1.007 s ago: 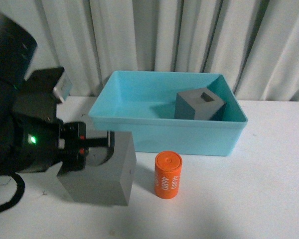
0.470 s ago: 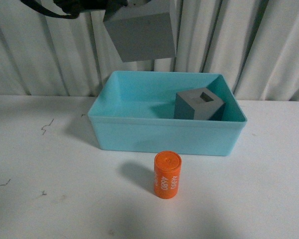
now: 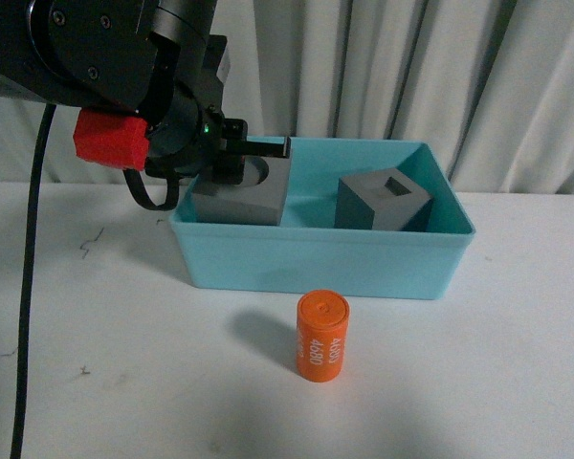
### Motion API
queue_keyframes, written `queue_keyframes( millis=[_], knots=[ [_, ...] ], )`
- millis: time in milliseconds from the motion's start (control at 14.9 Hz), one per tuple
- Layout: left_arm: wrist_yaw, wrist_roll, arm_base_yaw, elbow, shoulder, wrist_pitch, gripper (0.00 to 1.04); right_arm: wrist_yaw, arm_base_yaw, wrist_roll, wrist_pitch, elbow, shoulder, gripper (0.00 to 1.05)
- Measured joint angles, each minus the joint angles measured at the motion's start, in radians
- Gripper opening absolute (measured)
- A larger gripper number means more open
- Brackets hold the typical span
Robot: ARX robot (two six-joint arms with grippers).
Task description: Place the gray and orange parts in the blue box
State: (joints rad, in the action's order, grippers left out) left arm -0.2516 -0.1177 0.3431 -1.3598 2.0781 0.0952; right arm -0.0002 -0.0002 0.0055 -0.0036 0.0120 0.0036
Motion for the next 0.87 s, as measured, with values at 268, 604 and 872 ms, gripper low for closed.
queue_keyframes(
  millis=[268, 604, 872],
  knots=[
    [-0.003, 0.0, 0.0, -0.028, 0.035, -0.013, 0.2, 0.0, 0.0, 0.0, 0.0, 0.0, 0.0, 0.98],
    [-0.003, -0.006, -0.006, -0.051, 0.051, -0.016, 0.44, 0.0, 0.0, 0.0, 0.0, 0.0, 0.0, 0.98],
    [0.045, -0.111, -0.013, 0.067, -0.058, -0.034, 1.0, 0.0, 0.0, 0.0, 0.0, 0.0, 0.0, 0.98]
  ],
)
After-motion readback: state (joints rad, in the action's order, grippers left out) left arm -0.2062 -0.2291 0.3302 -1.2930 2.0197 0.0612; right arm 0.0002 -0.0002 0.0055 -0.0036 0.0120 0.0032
